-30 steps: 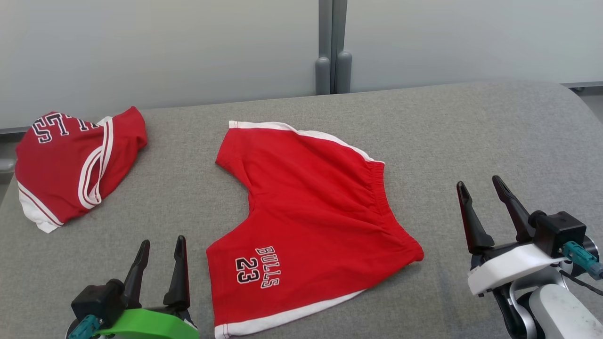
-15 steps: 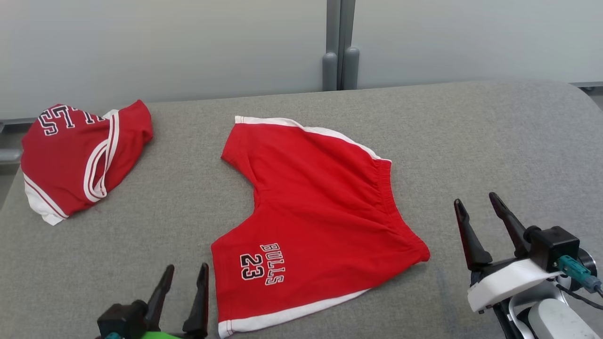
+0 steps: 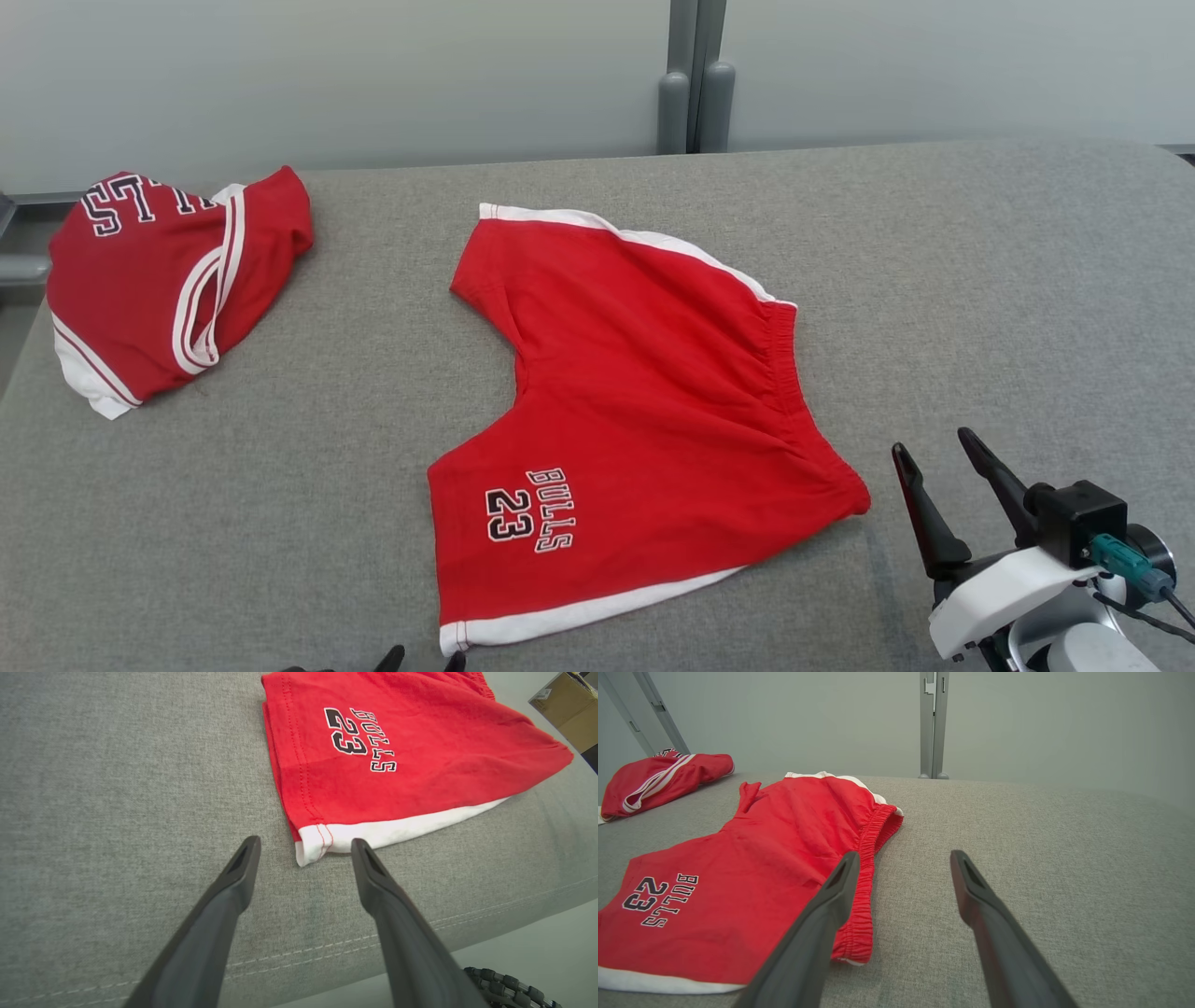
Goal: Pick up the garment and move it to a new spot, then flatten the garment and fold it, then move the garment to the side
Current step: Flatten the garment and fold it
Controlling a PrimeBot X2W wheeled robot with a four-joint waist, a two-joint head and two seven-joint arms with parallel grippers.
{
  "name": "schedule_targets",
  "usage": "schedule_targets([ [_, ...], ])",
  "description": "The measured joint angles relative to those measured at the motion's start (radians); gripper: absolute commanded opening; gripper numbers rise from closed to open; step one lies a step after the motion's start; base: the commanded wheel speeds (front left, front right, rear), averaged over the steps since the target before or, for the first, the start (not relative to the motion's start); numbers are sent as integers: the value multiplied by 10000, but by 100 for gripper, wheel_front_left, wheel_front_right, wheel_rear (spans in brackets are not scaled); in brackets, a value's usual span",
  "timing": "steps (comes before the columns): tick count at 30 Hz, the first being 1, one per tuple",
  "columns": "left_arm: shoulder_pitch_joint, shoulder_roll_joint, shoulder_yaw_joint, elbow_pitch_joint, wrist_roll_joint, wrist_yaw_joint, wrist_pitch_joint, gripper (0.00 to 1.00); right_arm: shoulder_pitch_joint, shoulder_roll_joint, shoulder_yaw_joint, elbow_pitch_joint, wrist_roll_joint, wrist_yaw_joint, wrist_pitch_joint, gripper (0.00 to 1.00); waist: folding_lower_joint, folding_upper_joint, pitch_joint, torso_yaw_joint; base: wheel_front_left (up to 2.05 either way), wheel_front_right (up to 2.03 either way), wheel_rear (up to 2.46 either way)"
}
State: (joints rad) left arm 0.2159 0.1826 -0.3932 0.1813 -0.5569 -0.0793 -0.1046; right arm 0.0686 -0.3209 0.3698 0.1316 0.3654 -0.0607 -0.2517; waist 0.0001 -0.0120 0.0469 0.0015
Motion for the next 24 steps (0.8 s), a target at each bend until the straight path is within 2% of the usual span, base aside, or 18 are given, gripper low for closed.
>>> schedule_targets([
  [7,-165,-35,-295,295,-31,-100,249,100,-137,98,100,100,-56,211,0,100,0,0,114,-91,0,0,0],
  [18,-744,-84,-443,700,-33,-198,334,100,-386,132,-98,261,-88,253,0,100,0,0,399,-373,0,0,0],
  [20,-785,-88,-527,752,-33,-261,337,88,-411,142,-150,274,-105,253,0,100,0,0,428,-394,0,0,0],
  [22,-817,-92,-566,788,-33,-261,337,85,-410,148,-178,303,-142,253,0,100,0,0,447,-400,0,0,0],
  [24,-844,-92,-573,819,-33,-263,336,75,-410,169,-219,314,-146,253,0,100,0,0,468,-402,0,0,0],
])
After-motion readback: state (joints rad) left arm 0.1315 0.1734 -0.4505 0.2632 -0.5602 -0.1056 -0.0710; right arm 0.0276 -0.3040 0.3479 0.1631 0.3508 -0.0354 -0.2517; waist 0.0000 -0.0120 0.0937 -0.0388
